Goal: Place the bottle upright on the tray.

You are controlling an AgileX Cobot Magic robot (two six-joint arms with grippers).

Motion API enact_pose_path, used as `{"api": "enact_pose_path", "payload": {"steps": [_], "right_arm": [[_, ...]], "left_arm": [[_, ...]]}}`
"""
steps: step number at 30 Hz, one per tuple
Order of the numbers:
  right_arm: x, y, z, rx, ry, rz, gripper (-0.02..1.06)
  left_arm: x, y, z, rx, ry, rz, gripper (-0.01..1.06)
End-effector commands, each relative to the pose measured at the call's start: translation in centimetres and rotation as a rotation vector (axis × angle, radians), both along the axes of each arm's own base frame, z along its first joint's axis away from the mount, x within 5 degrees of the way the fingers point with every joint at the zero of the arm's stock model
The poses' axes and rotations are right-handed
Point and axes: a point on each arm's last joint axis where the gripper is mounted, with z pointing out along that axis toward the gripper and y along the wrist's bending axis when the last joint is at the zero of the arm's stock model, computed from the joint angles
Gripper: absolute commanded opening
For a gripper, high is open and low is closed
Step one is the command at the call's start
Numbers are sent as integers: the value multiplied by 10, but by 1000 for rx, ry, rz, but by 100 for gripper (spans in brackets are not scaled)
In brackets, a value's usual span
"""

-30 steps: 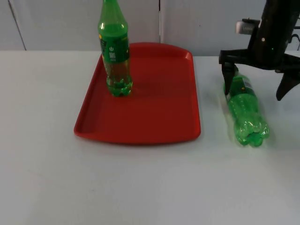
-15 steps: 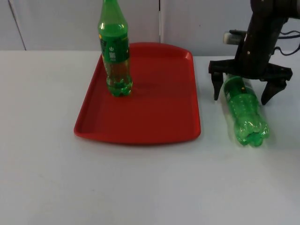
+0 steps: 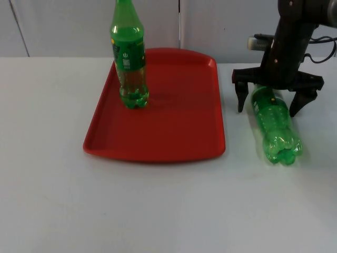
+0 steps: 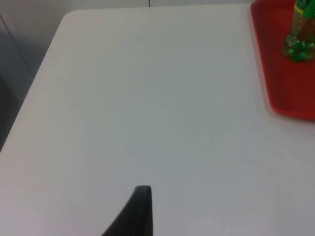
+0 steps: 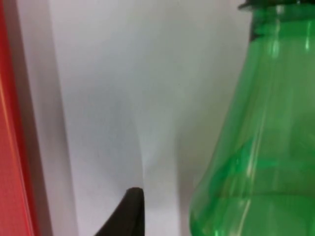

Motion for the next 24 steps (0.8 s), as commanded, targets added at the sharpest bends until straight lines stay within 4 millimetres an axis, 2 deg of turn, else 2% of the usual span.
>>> {"api": "enact_pose_path", "payload": {"steps": [1,5,7,9,10,11,13,15,21,24], "right_arm": [[-1,0,-11,7,24,4,103],[-1,1,-11,18,27,-8,100],[-1,1,-11,22,29,-40,89],[-1,1,-11,25,30,-61,69],[-1,1,-11,25,30,-61,69],[-1,1,-11,27,31,-74,59],[-1,1,-11,28,31,-82,32],[-1,1,-11,26,31,-72,-1],[-1,2,-9,30,25,-61,0],[1,0,2,65,14,-53,0]], "left_arm": [[0,0,0,4,-10,3,105],[0,0,0,4,-10,3,105],[0,0,0,4,-10,3,105],[0,0,0,4,-10,3,105],[0,0,0,4,-10,3,105],[0,0,0,4,-10,3,105],[0,0,0,4,-10,3,105],[0,0,0,4,-10,3,105],[0,0,0,4,-10,3,105],[0,0,0,4,-10,3,105]]}}
